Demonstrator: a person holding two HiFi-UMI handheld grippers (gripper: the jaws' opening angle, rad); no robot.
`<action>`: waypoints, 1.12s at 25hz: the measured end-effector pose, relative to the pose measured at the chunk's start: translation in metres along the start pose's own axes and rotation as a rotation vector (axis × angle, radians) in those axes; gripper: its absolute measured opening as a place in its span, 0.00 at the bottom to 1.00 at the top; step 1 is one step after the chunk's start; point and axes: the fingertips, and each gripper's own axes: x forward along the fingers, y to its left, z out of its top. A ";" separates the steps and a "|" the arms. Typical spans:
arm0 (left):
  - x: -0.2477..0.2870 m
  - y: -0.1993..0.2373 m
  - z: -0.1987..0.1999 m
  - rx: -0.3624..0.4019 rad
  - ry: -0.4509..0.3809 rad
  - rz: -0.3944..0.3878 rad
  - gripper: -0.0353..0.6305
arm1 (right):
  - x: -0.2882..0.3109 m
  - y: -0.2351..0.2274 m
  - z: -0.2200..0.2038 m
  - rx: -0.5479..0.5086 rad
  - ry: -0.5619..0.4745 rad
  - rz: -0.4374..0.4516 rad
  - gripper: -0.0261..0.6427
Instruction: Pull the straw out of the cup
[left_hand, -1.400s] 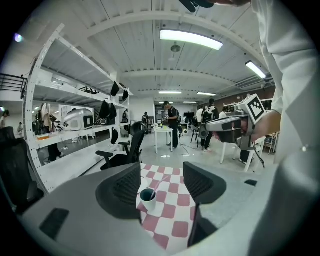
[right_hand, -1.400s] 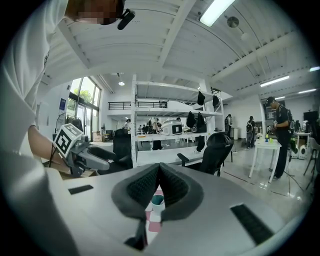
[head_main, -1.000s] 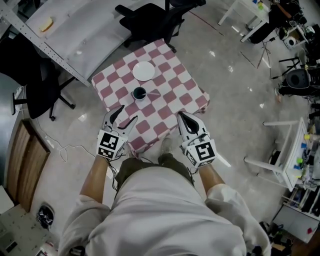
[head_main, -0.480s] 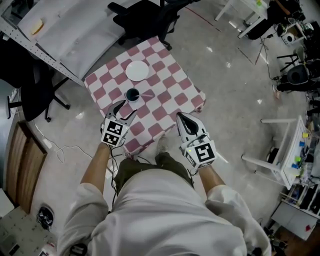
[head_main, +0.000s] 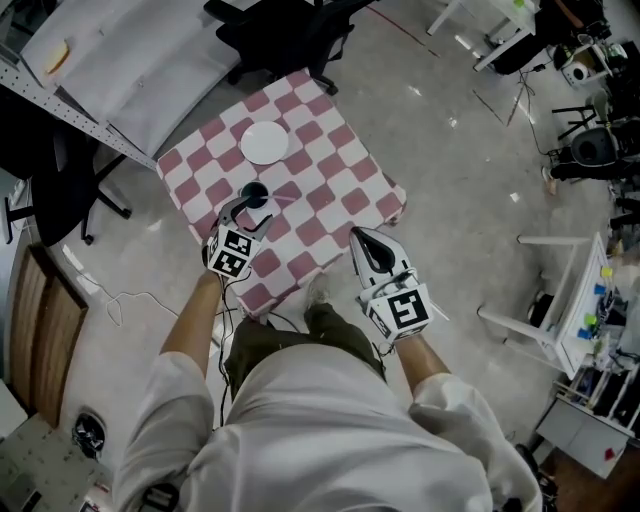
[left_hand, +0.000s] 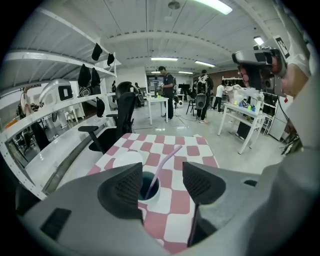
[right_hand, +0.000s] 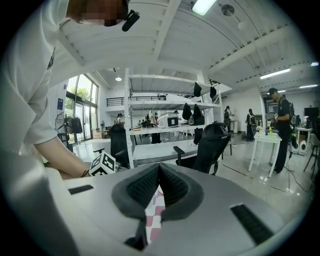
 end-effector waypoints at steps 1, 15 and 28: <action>0.006 0.001 -0.002 0.005 0.011 -0.001 0.43 | 0.001 -0.002 -0.002 0.001 0.004 0.000 0.04; 0.056 0.005 -0.026 0.054 0.126 0.004 0.37 | 0.007 -0.026 -0.021 0.025 0.045 -0.005 0.04; 0.077 0.006 -0.024 0.112 0.147 0.007 0.29 | 0.012 -0.039 -0.032 0.041 0.075 -0.018 0.04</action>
